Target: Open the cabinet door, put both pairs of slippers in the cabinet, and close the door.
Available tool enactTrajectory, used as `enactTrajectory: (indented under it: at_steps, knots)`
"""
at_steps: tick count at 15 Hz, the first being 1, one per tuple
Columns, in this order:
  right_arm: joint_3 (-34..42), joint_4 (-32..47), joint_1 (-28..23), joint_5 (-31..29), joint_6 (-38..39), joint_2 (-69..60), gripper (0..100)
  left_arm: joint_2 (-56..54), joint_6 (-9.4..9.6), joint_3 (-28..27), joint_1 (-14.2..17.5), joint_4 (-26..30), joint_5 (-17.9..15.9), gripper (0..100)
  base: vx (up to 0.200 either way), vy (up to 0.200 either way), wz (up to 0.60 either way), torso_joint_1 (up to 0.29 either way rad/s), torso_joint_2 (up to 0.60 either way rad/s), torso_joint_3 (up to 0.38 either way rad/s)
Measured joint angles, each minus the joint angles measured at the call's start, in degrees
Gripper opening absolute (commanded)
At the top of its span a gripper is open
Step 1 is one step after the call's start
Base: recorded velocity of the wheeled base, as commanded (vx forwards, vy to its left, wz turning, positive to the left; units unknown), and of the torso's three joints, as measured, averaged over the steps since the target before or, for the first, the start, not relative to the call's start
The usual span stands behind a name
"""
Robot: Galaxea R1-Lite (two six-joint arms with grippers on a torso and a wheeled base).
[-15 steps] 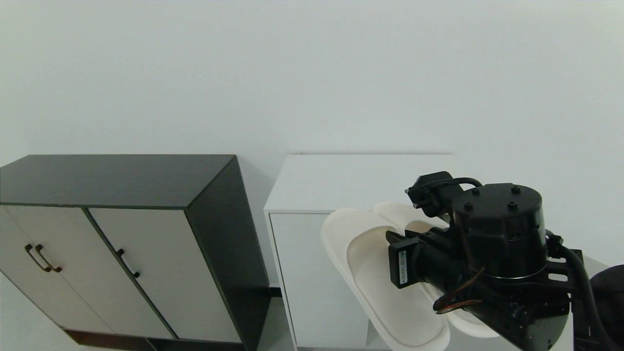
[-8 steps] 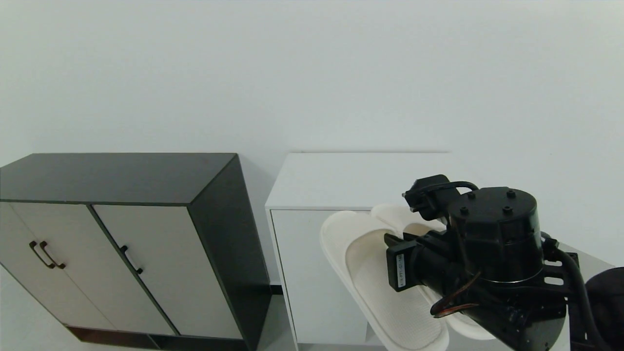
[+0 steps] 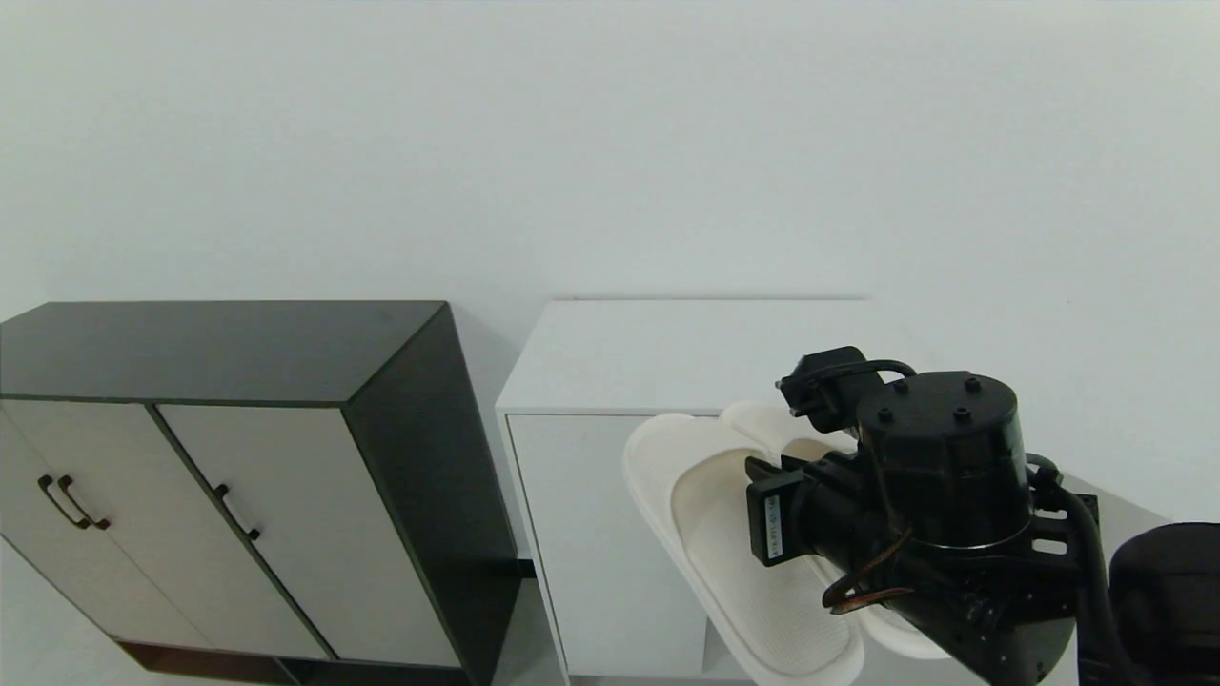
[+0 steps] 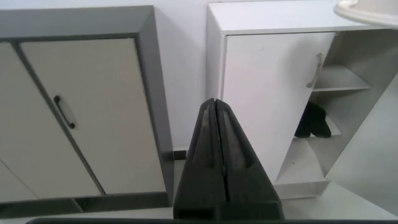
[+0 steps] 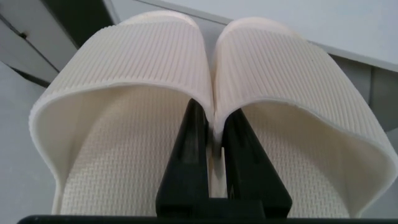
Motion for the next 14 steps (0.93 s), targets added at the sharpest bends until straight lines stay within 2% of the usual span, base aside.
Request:
enactTrajectory:
  at_steps: [9,14]
  knots:
    - [-0.1,-0.1,0.1,0.0,-0.1,0.1,0,0.0,-0.06,0.0,0.0,0.0,0.0,0,0.000,-0.200,0.00,0.002,0.00,0.002]
    - [0.1,-0.2,0.0,0.1,-0.2,0.0,0,0.0,-0.11,0.0,-0.2,0.0,0.1,0,0.000,0.000,0.00,0.000,0.00,0.000]
